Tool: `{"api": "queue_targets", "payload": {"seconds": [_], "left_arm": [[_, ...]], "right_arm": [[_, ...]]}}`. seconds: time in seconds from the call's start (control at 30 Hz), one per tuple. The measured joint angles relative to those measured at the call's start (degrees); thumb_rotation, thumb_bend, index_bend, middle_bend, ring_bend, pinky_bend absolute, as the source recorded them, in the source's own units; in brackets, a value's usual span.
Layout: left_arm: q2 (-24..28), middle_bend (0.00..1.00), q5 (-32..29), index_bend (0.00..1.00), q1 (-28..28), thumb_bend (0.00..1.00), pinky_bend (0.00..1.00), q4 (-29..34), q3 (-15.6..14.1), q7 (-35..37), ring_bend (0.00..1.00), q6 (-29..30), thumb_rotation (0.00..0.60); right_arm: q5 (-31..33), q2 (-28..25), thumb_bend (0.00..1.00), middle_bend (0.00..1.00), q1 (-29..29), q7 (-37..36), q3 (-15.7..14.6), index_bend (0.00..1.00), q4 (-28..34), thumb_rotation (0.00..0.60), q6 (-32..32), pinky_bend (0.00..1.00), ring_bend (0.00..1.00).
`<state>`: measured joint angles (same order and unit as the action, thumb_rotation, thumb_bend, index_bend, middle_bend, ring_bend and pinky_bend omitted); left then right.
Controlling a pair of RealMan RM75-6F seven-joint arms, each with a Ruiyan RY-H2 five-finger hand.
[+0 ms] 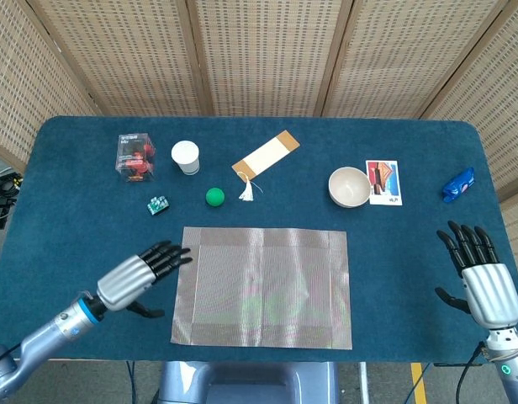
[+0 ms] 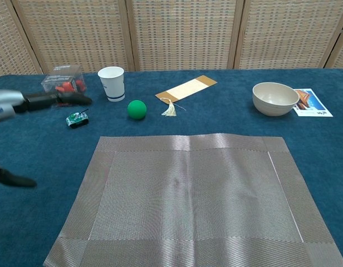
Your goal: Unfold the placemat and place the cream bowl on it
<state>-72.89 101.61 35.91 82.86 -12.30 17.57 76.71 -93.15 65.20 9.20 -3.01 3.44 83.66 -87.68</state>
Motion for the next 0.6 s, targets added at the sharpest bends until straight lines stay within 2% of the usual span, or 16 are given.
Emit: {"api": "queue_targets", "payload": {"seconds": [0.07, 0.2, 0.3, 0.43, 0.6], "left_arm": [[2.03, 0.00, -3.02, 0.00, -1.08, 0.00, 0.00, 0.66, 1.57, -0.21, 0.00, 0.79, 0.526], [5.13, 0.00, -9.65, 0.00, -3.39, 0.00, 0.00, 2.12, 4.46, -1.03, 0.00, 1.61, 0.600], [6.25, 0.00, -15.05, 0.00, -5.89, 0.00, 0.00, 3.37, 6.92, -3.63, 0.00, 3.44, 0.600], [7.18, 0.00, -22.37, 0.00, -10.05, 0.00, 0.00, 7.35, 10.02, -10.96, 0.00, 7.06, 0.600], [8.85, 0.00, -27.57, 0.00, -14.92, 0.00, 0.00, 13.01, 12.52, -17.67, 0.00, 10.89, 0.600]], "right_arm": [[0.34, 0.16, 0.00, 0.00, 0.62, 0.20, 0.22, 0.12, -0.38, 0.600, 1.12, 0.00, 0.00], [1.09, 0.44, 0.00, 0.00, 3.09, 0.80, 0.94, 0.13, -1.16, 0.600, 5.09, 0.00, 0.00], [1.88, 0.82, 0.00, 0.00, 5.88, 1.78, 1.78, 0.14, -1.96, 0.600, 9.33, 0.00, 0.00], [3.79, 1.72, 0.00, 0.00, 10.39, 2.06, 3.20, 0.17, -3.11, 0.600, 16.53, 0.00, 0.00], [7.83, 4.46, 0.00, 0.00, 17.06, 1.76, 5.27, 0.18, -5.79, 0.600, 27.41, 0.00, 0.00]]}}
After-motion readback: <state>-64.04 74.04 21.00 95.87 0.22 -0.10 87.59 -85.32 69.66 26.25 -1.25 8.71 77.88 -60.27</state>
